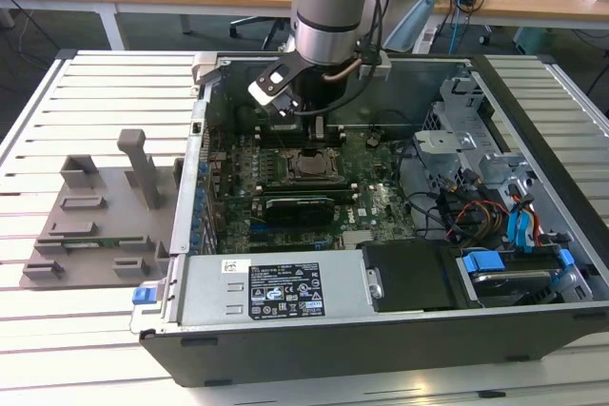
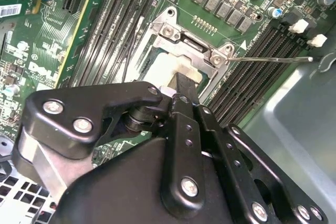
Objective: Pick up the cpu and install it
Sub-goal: 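Close the cpu cover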
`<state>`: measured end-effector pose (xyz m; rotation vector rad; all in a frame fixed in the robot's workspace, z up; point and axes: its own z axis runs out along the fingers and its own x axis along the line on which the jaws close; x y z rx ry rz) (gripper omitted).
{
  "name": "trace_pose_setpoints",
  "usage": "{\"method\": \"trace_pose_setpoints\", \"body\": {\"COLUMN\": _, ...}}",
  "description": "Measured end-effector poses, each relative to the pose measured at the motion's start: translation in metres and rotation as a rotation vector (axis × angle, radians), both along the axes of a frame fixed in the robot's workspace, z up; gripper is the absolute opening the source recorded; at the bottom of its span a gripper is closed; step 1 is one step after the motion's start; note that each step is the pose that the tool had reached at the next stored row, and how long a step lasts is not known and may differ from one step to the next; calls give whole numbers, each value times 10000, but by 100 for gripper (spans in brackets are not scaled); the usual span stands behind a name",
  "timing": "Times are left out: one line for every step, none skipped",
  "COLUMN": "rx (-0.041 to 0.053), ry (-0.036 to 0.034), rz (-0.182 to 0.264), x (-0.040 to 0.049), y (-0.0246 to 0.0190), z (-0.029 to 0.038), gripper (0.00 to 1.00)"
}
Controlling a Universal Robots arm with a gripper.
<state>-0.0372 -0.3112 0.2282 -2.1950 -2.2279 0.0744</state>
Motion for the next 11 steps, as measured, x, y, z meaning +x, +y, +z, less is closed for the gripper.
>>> {"method": "trace_pose_setpoints", "body": {"rx": 0, "ry": 0, "rz": -1, "x": 0, "y": 0, "z": 17, "gripper": 11}}
{"method": "trace_pose_setpoints", "body": {"rx": 0, "ry": 0, "rz": 0, "x": 0, "y": 0, "z": 33, "gripper": 11}}
{"method": "trace_pose_setpoints", "body": {"rx": 0, "ry": 0, "rz": 0, "x": 0, "y": 0, "z": 49, "gripper": 11}}
{"method": "trace_pose_setpoints", "body": {"rx": 0, "ry": 0, "rz": 0, "x": 0, "y": 0, "z": 65, "gripper": 11}}
{"method": "trace_pose_setpoints", "body": {"rx": 0, "ry": 0, "rz": 0, "x": 0, "y": 0, "z": 73, "gripper": 11}}
{"method": "trace_pose_setpoints", "body": {"rx": 0, "ry": 0, "rz": 0, "x": 0, "y": 0, "z": 87, "gripper": 11}}
{"method": "trace_pose_setpoints", "body": {"rx": 0, "ry": 0, "rz": 0, "x": 0, "y": 0, "z": 99, "gripper": 11}}
{"method": "trace_pose_setpoints", "body": {"rx": 0, "ry": 0, "rz": 0, "x": 0, "y": 0, "z": 107, "gripper": 11}}
{"method": "trace_pose_setpoints", "body": {"rx": 0, "ry": 0, "rz": 0, "x": 0, "y": 0, "z": 117, "gripper": 11}}
{"method": "trace_pose_setpoints", "body": {"rx": -1, "ry": 0, "rz": 0, "x": 0, "y": 0, "z": 124, "gripper": 11}}
{"method": "trace_pose_setpoints", "body": {"rx": -1, "ry": 0, "rz": 0, "x": 0, "y": 0, "z": 140, "gripper": 11}}
